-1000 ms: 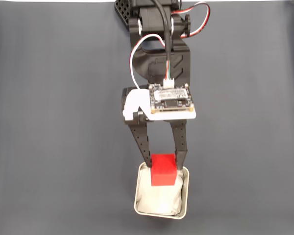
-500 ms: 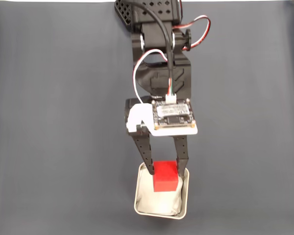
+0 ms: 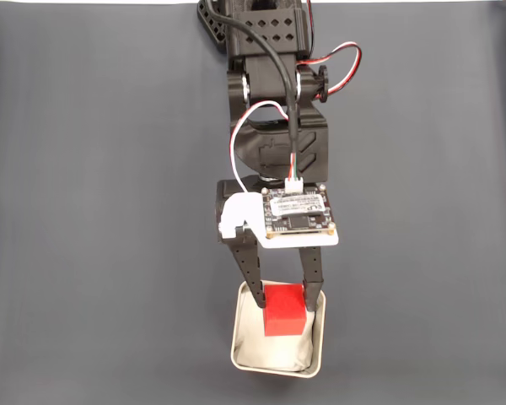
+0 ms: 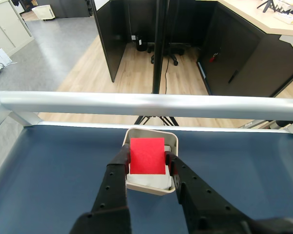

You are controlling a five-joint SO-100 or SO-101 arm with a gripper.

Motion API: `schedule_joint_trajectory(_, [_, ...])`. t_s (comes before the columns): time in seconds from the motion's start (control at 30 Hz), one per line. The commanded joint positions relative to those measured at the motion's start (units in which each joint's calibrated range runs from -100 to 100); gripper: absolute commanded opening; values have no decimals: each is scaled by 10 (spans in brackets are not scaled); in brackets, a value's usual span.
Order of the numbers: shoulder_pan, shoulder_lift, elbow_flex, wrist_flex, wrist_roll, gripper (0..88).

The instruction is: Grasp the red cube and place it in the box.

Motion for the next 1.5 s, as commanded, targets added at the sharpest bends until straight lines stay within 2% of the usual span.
schedule_joint_trajectory(0.0, [2, -5, -9, -18, -7, 38])
schedule_joint_trajectory(0.93, [15, 7, -6, -35, -7, 44])
schedule_joint_trajectory(1.0, [17, 8, -5, -38, -14, 127])
schedule_joint_trajectory(1.1, [23, 3, 1, -41, -17, 342])
schedule_joint_trajectory(1.17, [25, 2, 2, -44, -18, 414])
schedule_joint_trajectory(1.3, [26, 0, 5, -42, -14, 483])
schedule_joint_trajectory(1.47, [27, -5, 15, -44, -6, 512])
